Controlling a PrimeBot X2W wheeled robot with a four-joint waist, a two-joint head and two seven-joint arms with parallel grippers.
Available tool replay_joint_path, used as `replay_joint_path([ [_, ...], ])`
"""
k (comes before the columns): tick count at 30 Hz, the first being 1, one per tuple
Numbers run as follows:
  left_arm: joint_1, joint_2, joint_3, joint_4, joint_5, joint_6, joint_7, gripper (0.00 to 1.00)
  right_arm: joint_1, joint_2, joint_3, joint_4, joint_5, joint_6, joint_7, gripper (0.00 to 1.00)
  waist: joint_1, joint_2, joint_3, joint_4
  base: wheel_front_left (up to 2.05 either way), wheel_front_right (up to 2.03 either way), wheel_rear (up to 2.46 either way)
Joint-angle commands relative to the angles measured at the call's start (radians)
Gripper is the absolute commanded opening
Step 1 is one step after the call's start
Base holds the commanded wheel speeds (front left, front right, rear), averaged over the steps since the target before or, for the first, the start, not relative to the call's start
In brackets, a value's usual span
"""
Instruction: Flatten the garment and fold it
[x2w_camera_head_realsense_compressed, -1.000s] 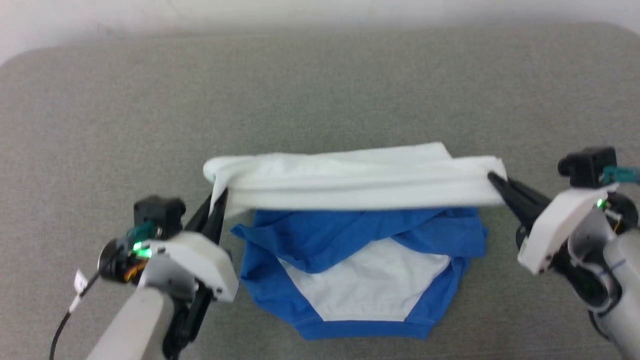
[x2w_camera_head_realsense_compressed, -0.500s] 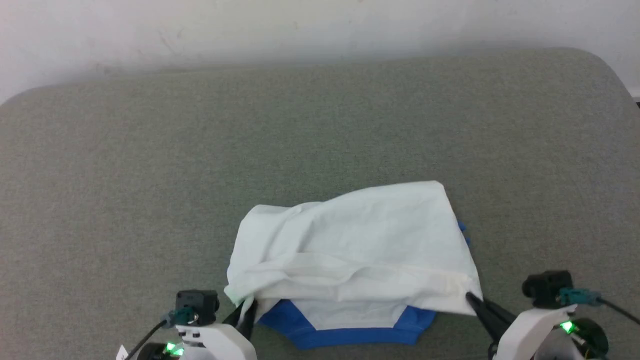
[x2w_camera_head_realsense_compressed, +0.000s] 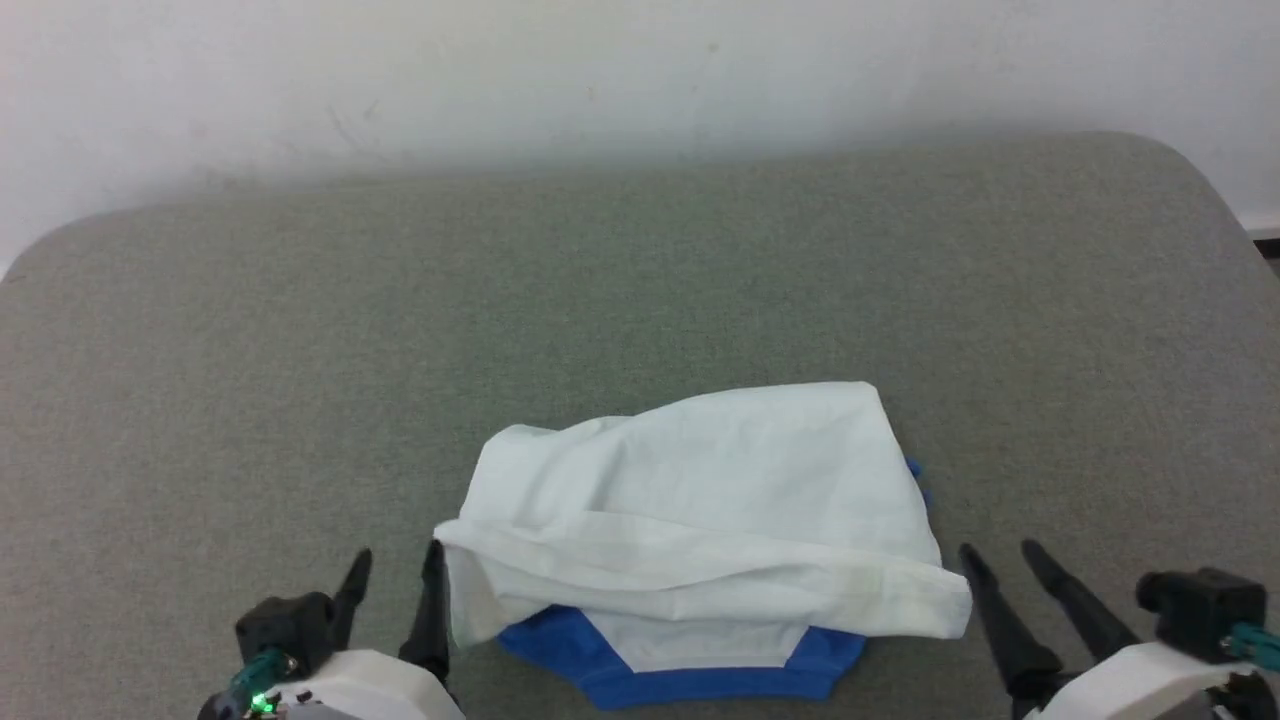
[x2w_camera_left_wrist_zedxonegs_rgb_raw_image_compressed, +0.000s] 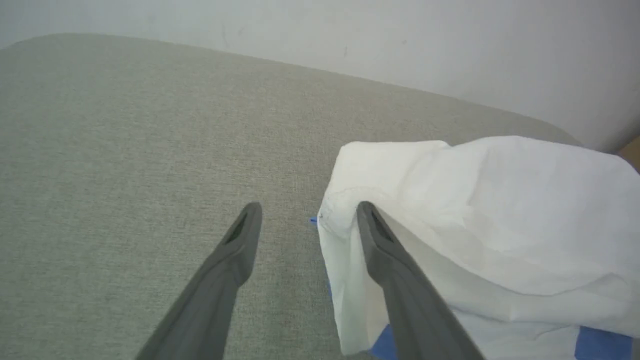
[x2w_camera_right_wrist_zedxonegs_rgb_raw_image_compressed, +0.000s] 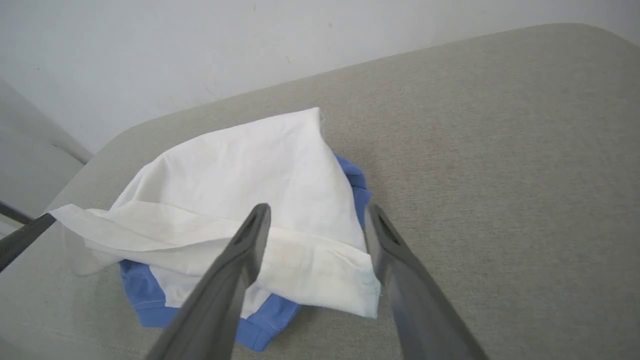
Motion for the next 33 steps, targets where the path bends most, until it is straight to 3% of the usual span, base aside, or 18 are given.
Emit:
replay_joint_path([
  [1,0.003,0.003,0.006,-0.006,0.008,0.005,-0.011,1.00,0.007,0.006,-0.008,-0.008,-0.004,-0.001,-0.001,1.00,0.0000,0.0000,-0.009,0.008,0.00,0.00,0.00],
  [6,-0.021,0.001,0.055,-0.052,0.038,0.014,-0.092,1.00,-0.018,0.023,-0.127,-0.020,-0.019,-0.001,0.062,1.00,0.0000,0.0000,-0.019,0.030,0.00,0.00,0.00],
  [12,-0.044,0.008,0.091,-0.121,0.142,-0.006,-0.112,1.00,-0.092,-0.030,-0.169,0.087,-0.023,-0.001,0.195,1.00,0.0000,0.0000,-0.007,0.086,0.00,0.00,0.00],
  [20,-0.042,-0.029,0.127,-0.145,0.258,-0.036,-0.113,1.00,-0.237,-0.070,-0.110,0.266,0.022,-0.001,0.312,1.00,0.0000,0.0000,0.058,0.155,0.00,0.00,0.00],
  [33,-0.074,-0.108,0.162,-0.115,0.321,-0.150,-0.113,1.00,-0.425,-0.083,0.053,0.621,0.096,-0.001,0.490,1.00,0.0000,0.0000,0.112,0.202,0.00,0.00,0.00],
])
